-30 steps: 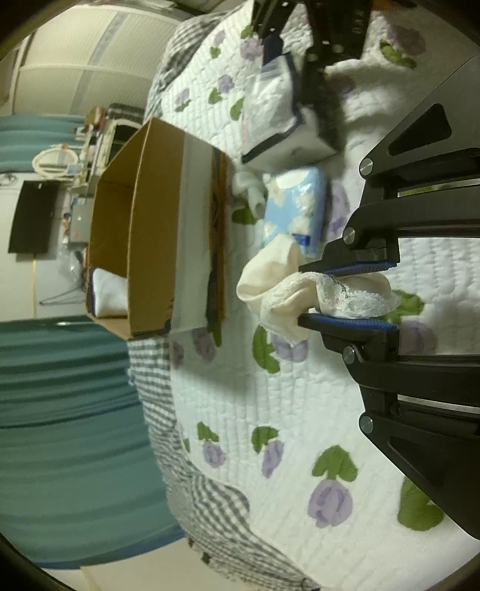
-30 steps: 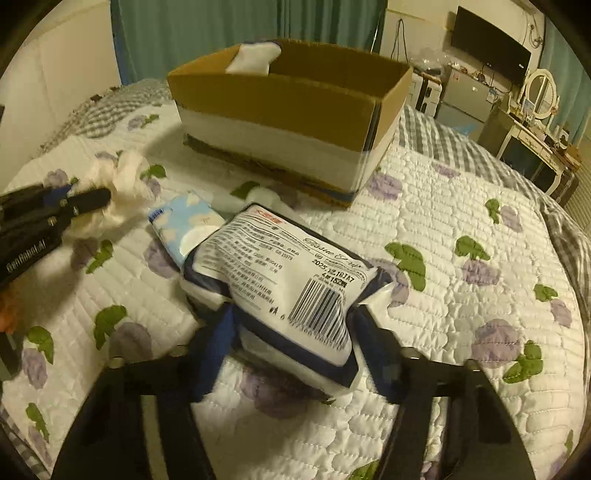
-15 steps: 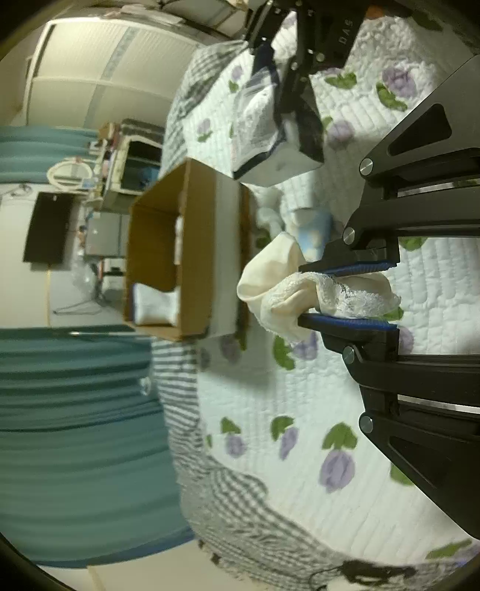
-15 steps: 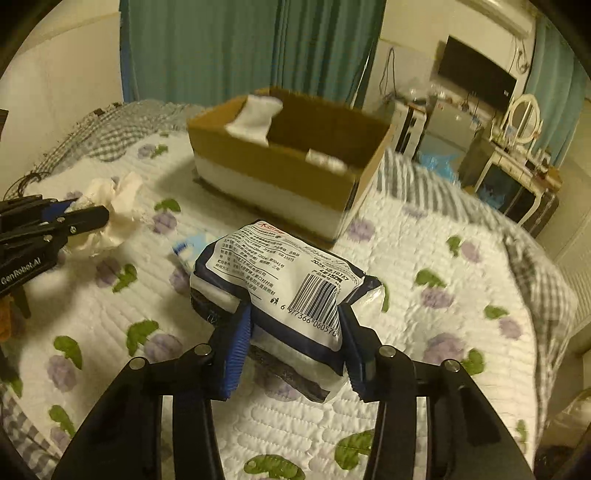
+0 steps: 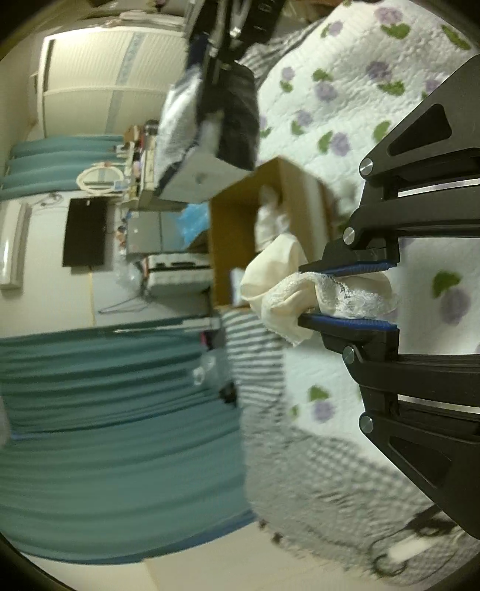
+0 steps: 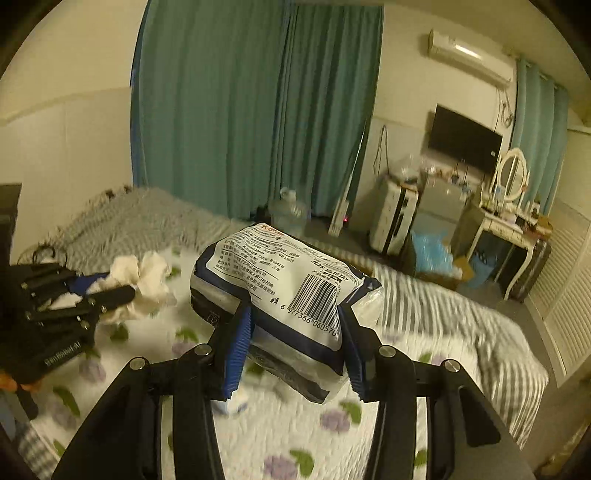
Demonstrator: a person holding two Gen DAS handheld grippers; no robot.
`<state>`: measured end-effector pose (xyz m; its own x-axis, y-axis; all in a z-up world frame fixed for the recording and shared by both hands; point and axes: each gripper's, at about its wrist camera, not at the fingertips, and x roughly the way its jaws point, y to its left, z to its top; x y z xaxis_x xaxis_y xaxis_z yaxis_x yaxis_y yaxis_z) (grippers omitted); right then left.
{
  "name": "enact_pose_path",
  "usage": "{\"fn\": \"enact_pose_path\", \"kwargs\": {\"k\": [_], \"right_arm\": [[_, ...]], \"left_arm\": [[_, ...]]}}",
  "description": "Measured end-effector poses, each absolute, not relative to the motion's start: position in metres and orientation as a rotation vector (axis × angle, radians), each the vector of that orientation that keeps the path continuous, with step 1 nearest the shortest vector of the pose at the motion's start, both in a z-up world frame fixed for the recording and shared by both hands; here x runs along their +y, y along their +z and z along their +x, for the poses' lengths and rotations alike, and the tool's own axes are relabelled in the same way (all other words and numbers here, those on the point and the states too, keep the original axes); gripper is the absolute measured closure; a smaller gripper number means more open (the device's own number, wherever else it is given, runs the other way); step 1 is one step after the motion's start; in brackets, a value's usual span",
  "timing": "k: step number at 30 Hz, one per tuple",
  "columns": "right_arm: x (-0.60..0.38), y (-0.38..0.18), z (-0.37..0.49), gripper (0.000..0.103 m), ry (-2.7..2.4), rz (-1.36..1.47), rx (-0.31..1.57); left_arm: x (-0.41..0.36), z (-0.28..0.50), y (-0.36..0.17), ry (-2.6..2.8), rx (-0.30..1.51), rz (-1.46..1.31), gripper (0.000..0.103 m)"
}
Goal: Organize soft objects
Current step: 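Carry the sock and wipes pack into the box and open both grippers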
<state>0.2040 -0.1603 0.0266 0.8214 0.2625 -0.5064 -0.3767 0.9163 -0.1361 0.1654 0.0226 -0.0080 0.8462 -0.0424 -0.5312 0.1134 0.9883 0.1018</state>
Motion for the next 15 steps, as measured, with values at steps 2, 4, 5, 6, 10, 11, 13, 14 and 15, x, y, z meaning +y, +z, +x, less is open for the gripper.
{"fn": "enact_pose_path", "kwargs": {"k": [2, 4, 5, 6, 10, 11, 13, 14, 15], "right_arm": [[-0.157, 0.040, 0.216, 0.058, 0.344, -0.236, 0.480], [-0.154, 0.048, 0.233, 0.058, 0.342, -0.241, 0.470], [-0.153, 0.050, 0.244, 0.057, 0.338, -0.242, 0.472], [-0.152, 0.050, 0.252, 0.057, 0.335, -0.239, 0.476], [-0.151, 0.035, 0.299, 0.057, 0.327, -0.215, 0.513], [-0.152, 0.030, 0.311, 0.057, 0.325, -0.203, 0.524], [-0.154, 0.015, 0.336, 0.057, 0.328, -0.169, 0.553], [-0.155, 0.006, 0.347, 0.057, 0.328, -0.155, 0.567], [-0.155, -0.002, 0.358, 0.057, 0.326, -0.146, 0.581]], "left_arm": [[0.022, 0.182, 0.000, -0.071, 0.538, 0.133, 0.085], [0.020, 0.200, 0.003, -0.063, 0.536, 0.124, 0.085], [0.019, 0.212, 0.004, -0.066, 0.535, 0.123, 0.085], [0.017, 0.222, 0.003, -0.072, 0.534, 0.126, 0.085], [-0.005, 0.264, -0.011, -0.110, 0.536, 0.182, 0.085], [-0.011, 0.271, -0.017, -0.116, 0.542, 0.198, 0.085], [-0.019, 0.286, -0.029, -0.123, 0.548, 0.212, 0.084], [-0.024, 0.298, -0.039, -0.131, 0.561, 0.218, 0.082], [-0.028, 0.306, -0.046, -0.135, 0.573, 0.220, 0.081]]}}
